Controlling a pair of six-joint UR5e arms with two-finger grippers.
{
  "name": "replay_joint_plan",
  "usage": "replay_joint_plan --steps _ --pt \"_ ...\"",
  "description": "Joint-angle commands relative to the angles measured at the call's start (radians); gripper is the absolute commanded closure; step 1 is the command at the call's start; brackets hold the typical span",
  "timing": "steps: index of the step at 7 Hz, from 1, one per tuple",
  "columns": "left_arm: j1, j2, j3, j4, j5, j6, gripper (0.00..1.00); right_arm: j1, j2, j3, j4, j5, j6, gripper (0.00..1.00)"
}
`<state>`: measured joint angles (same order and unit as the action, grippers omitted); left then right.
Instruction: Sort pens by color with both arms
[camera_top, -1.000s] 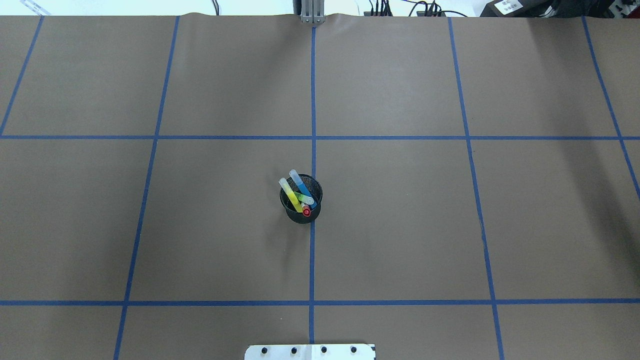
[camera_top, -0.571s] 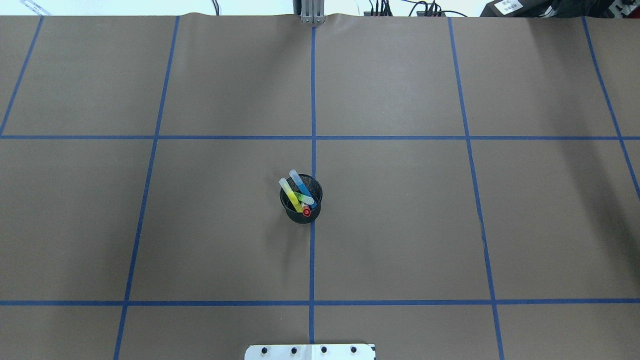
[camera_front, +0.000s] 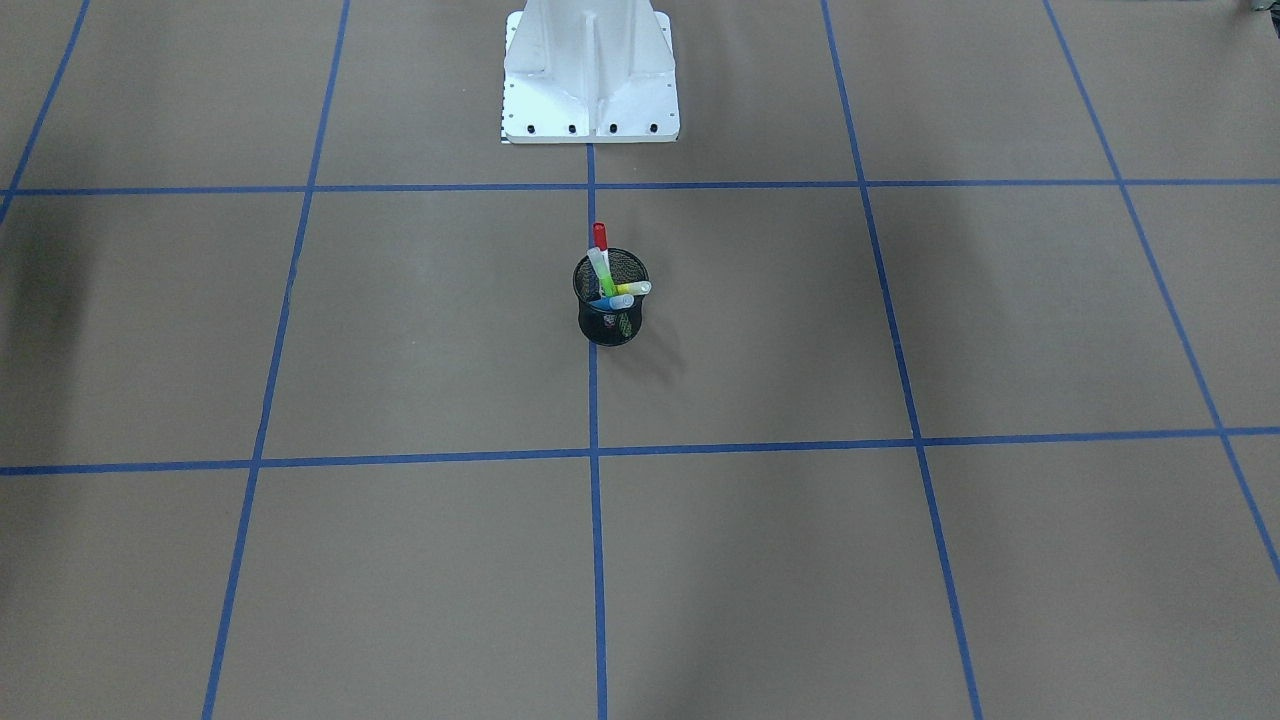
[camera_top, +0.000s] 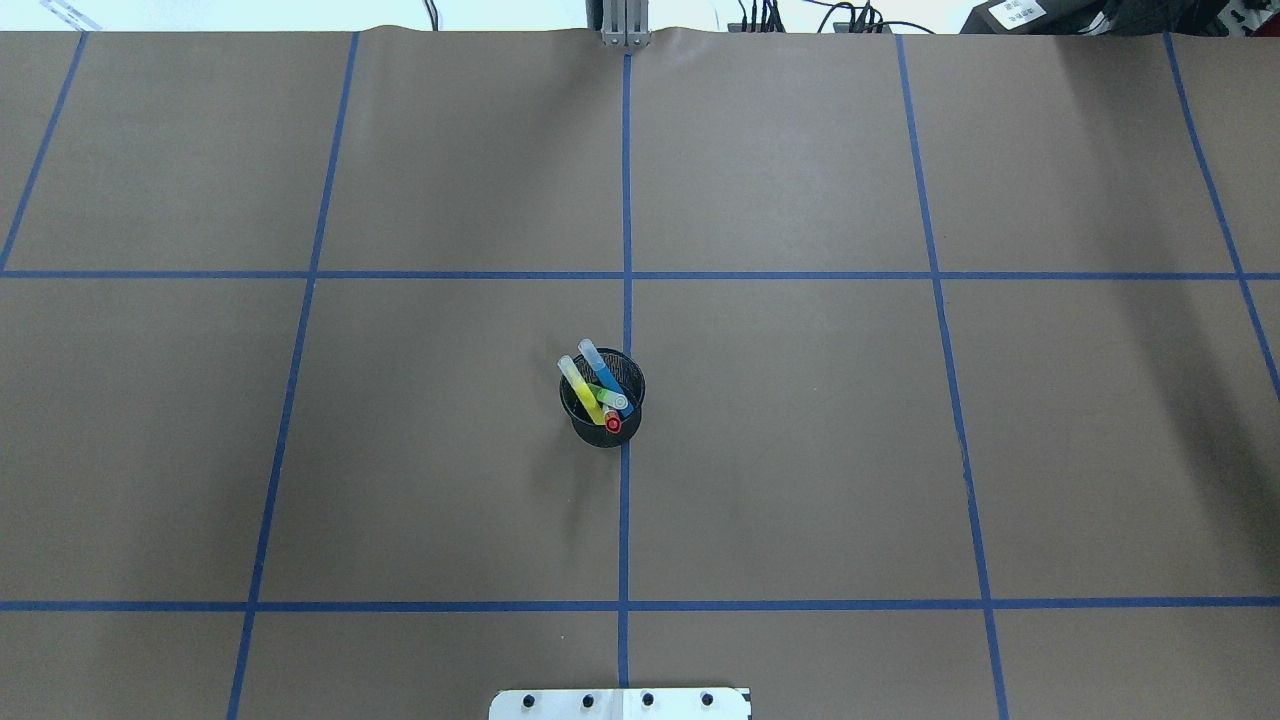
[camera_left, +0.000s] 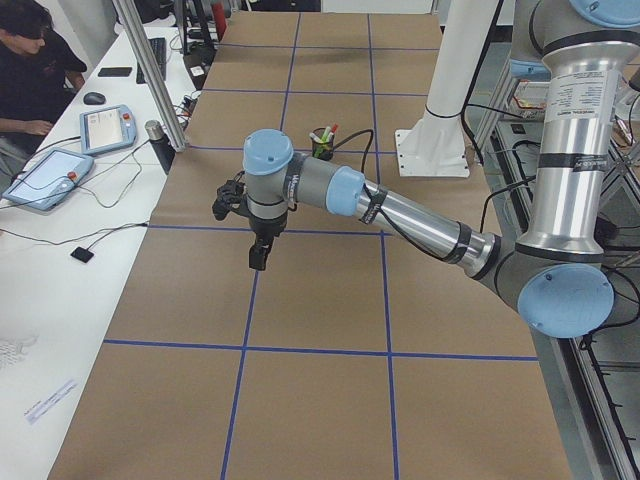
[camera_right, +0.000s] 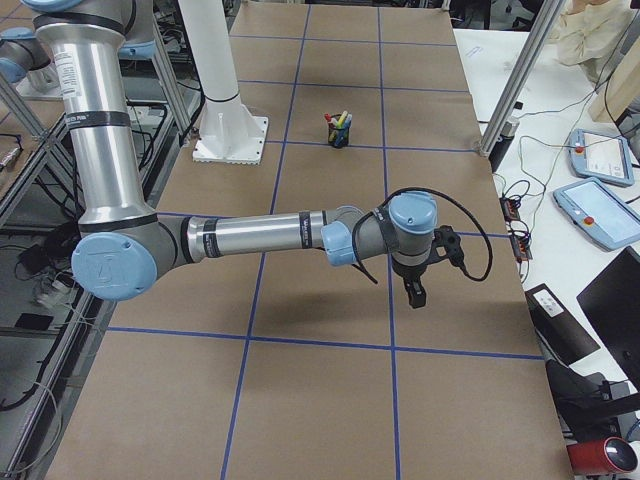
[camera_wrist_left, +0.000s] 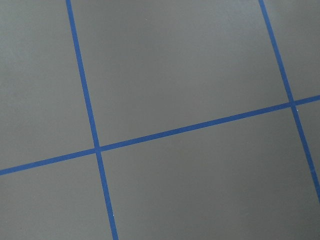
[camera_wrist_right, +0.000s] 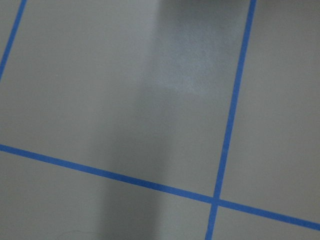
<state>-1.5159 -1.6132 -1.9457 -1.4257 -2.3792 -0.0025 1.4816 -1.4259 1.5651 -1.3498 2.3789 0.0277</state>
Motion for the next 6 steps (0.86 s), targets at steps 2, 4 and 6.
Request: replay_joint_plan --steps 2,4,6 --pt "-0.001 0.001 0.001 0.005 0.000 -0.001 0.01 -0.144 0.106 0.021 0.027 0.009 0.055 0.01" --pt "-0.001 0.001 0.005 0.005 0.000 -0.001 0.01 -0.222 0.146 0.134 0.029 0.005 0.205 0.01" --pt "-0.001 0.002 0.007 0.005 0.000 -0.001 0.01 -0.332 0.273 0.133 0.031 -0.001 0.210 0.01"
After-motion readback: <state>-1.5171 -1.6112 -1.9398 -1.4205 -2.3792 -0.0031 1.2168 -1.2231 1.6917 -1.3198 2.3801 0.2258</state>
